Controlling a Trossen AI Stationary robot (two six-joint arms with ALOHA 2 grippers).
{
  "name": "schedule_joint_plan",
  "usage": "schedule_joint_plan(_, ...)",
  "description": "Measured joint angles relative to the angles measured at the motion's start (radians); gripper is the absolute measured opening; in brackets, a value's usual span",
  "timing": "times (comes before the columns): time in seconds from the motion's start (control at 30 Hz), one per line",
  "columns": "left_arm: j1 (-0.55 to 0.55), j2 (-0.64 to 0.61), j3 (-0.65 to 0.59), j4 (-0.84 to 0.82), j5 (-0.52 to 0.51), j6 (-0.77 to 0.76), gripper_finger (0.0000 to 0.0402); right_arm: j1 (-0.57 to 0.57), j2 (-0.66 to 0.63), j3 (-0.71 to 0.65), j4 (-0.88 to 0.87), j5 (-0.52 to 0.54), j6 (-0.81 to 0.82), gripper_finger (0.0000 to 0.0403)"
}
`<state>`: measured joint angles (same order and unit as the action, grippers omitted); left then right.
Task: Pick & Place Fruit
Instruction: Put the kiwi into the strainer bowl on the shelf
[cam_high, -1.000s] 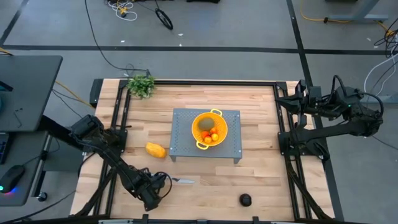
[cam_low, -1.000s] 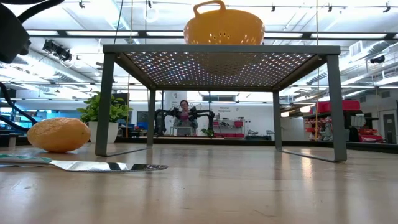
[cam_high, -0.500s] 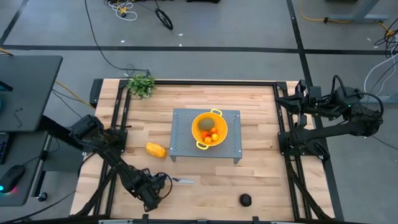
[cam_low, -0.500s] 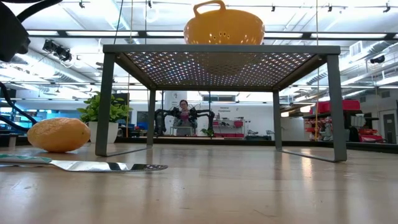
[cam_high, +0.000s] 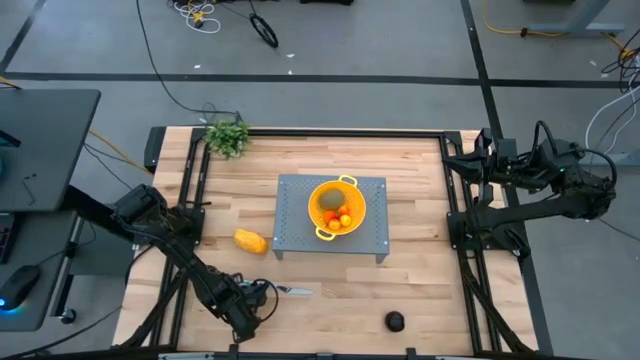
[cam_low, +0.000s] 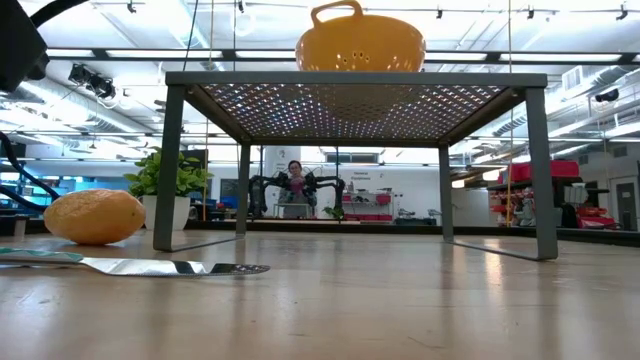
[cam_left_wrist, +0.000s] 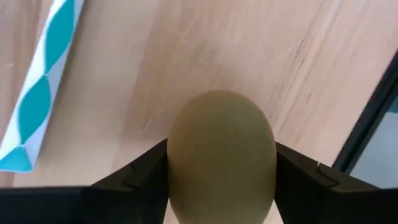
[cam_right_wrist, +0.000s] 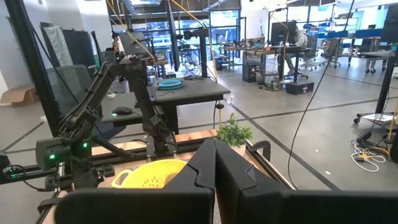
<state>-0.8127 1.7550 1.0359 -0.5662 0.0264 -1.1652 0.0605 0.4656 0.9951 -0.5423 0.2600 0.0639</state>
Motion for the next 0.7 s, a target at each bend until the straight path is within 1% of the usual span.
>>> schedule_joint_plan(0.17,0.0,0.0,0.0,0.001,0.001,0.0,0.0225,0.0,0.0,0.0,0.0,0.0,0.0,0.0002)
schedule_joint_plan(0.33,0.0,0.0,0.0,0.005,0.003,0.016,0.0227,0.0,0.0,0.0,0.0,0.0,0.0,0.0002)
schedule_joint_plan(0.5,0.0,-0.008,0.0,0.007,0.047,0.096,0.0223,0.0,0.0,0.0,0.0,0.0,0.0,0.0002)
schedule_joint_plan(0.7,0.001,-0.057,0.0,0.007,0.071,0.1,0.0224,0.0,0.0,0.0,0.0,0.0,0.0,0.0002)
